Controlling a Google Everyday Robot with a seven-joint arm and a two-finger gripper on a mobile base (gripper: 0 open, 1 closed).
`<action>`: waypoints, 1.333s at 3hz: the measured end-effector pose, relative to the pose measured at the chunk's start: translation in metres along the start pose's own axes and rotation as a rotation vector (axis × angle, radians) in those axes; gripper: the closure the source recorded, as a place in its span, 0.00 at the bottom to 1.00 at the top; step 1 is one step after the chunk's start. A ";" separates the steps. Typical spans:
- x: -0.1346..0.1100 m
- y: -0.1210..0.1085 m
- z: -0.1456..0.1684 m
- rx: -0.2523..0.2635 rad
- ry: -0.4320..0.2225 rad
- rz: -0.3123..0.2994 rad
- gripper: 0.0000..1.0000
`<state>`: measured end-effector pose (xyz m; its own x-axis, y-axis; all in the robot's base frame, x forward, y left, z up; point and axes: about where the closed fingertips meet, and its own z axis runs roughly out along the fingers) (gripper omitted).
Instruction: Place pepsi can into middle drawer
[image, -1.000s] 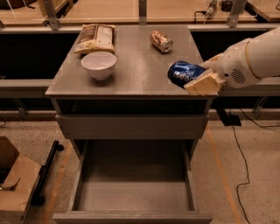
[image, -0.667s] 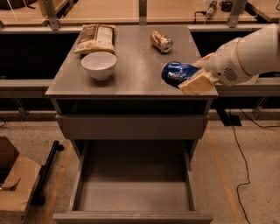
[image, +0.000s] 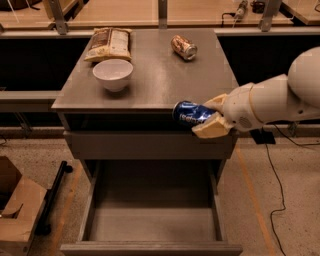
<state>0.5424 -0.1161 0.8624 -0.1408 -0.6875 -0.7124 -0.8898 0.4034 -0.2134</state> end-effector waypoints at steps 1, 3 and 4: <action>0.046 0.032 0.048 -0.035 0.029 -0.012 1.00; 0.093 0.059 0.094 -0.115 0.087 0.088 1.00; 0.098 0.066 0.106 -0.128 0.063 0.067 1.00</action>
Offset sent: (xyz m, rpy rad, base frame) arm -0.0353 0.0181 -0.2143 0.0370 0.3600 -0.0768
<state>0.5157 -0.0932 0.7077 -0.2256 -0.6998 -0.6778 -0.9248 0.3726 -0.0770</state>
